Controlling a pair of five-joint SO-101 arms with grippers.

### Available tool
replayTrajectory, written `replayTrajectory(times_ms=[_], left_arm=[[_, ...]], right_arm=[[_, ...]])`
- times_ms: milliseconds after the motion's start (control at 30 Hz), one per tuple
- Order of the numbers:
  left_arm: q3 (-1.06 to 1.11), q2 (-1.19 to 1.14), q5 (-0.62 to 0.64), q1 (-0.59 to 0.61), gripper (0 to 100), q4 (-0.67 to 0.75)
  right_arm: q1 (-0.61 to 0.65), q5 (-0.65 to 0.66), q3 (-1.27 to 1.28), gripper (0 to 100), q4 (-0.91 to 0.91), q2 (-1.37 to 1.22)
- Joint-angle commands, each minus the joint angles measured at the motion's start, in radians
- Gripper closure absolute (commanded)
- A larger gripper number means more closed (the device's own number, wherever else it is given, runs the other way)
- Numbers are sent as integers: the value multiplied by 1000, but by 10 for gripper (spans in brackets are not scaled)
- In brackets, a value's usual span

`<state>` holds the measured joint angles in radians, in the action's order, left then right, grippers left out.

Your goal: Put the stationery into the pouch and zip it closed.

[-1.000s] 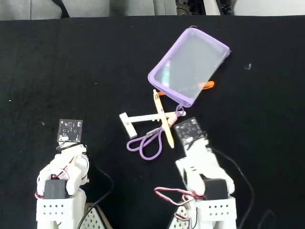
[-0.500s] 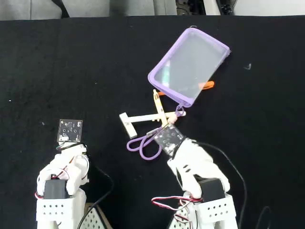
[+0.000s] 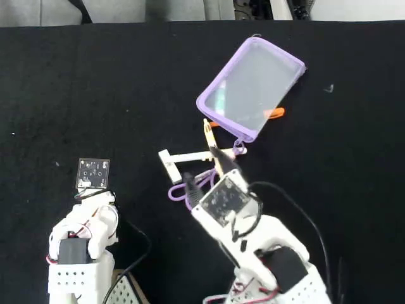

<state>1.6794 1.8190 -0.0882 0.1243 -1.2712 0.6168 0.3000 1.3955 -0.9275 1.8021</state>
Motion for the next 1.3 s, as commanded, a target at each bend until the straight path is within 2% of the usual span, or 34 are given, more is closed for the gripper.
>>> replayTrajectory(times_ms=[0,233,433,500,600,733,933,1067,1267], left_arm=[[18,6,8,2,970,-5],[18,6,8,1,970,-5],[18,6,8,2,970,-5],[18,6,8,2,970,-5],[18,6,8,2,970,-5],[18,6,8,2,970,-5],[18,6,8,2,970,-5],[18,6,8,2,970,-5],[18,6,8,2,970,-5]], right_arm=[[92,-112,-199,779,58,-251],[97,-232,-568,740,-9,-914],[97,-410,-989,582,-348,-1454],[97,-431,-1132,545,-470,-1598],[95,-433,-1299,543,-600,-1796],[92,-437,-1408,568,-638,-2011],[97,-542,-1445,651,-568,-2203],[97,-554,-1434,701,-569,-2201],[98,-551,-1369,705,-565,-2167]])
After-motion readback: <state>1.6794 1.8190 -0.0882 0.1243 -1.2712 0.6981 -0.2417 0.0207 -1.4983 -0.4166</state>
